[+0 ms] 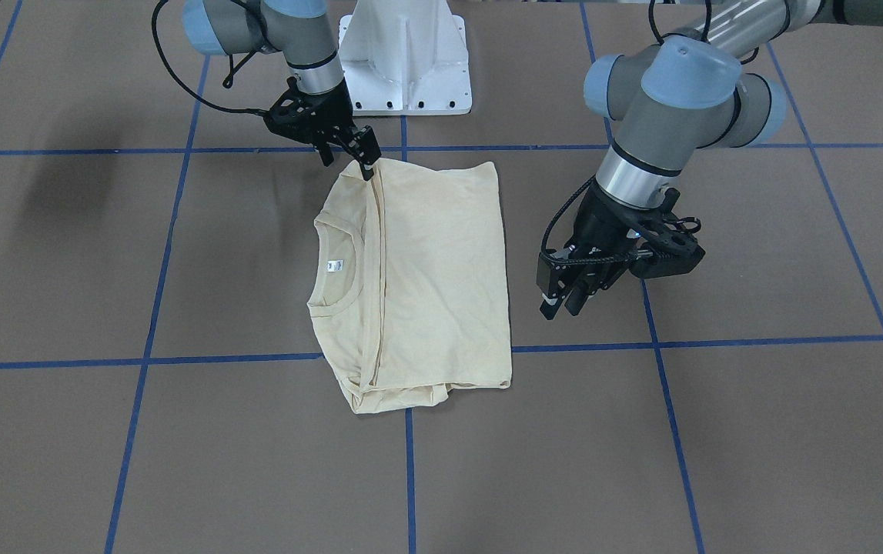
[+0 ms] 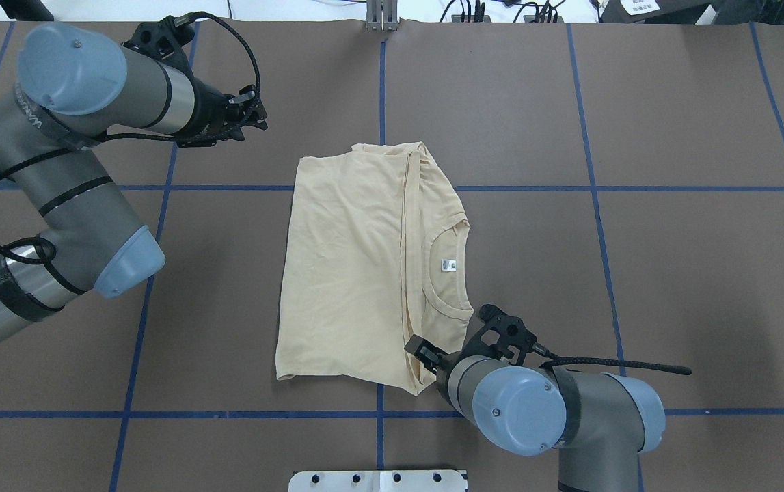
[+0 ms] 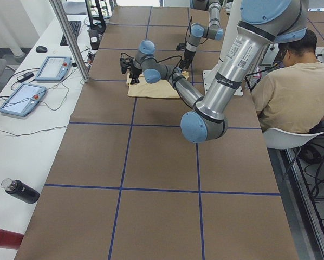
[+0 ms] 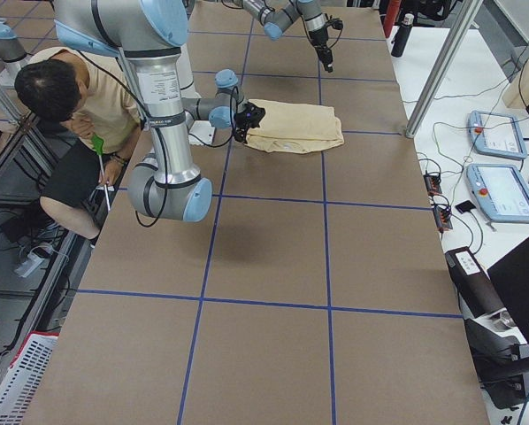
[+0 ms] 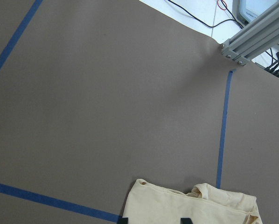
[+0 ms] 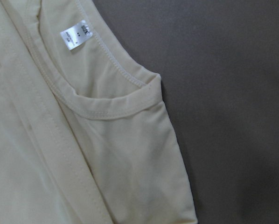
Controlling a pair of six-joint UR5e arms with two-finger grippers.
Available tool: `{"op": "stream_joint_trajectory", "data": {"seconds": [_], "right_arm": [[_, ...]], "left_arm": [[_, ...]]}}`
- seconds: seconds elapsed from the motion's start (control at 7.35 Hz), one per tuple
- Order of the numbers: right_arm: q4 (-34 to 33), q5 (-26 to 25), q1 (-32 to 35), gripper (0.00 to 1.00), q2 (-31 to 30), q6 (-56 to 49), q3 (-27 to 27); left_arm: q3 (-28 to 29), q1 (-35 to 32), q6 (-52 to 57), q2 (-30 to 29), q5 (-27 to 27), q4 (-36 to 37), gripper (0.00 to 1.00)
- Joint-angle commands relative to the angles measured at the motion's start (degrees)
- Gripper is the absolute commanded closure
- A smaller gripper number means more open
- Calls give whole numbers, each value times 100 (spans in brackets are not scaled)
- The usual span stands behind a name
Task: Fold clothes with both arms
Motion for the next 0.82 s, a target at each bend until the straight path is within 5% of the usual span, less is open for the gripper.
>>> {"op": "stream_joint_trajectory", "data": {"seconds": [0.0, 0.14, 0.27, 0.41, 0.54, 0.68], "right_arm": [[56, -100, -39, 1, 93, 484, -84], [56, -118, -39, 6, 102, 503, -75], [47, -118, -30, 29, 119, 512, -84], [47, -118, -30, 80, 163, 539, -66], [47, -110, -30, 100, 172, 547, -75], [47, -110, -30, 100, 172, 548, -57]], "left_arm": [[-5, 0, -17, 14, 1, 29, 52], [3, 9, -26, 14, 1, 20, 52], [4, 9, -34, 14, 9, 20, 52], [4, 9, -34, 22, 18, 29, 52], [4, 9, -34, 23, 18, 29, 52], [-5, 9, -34, 23, 18, 29, 52]]}}
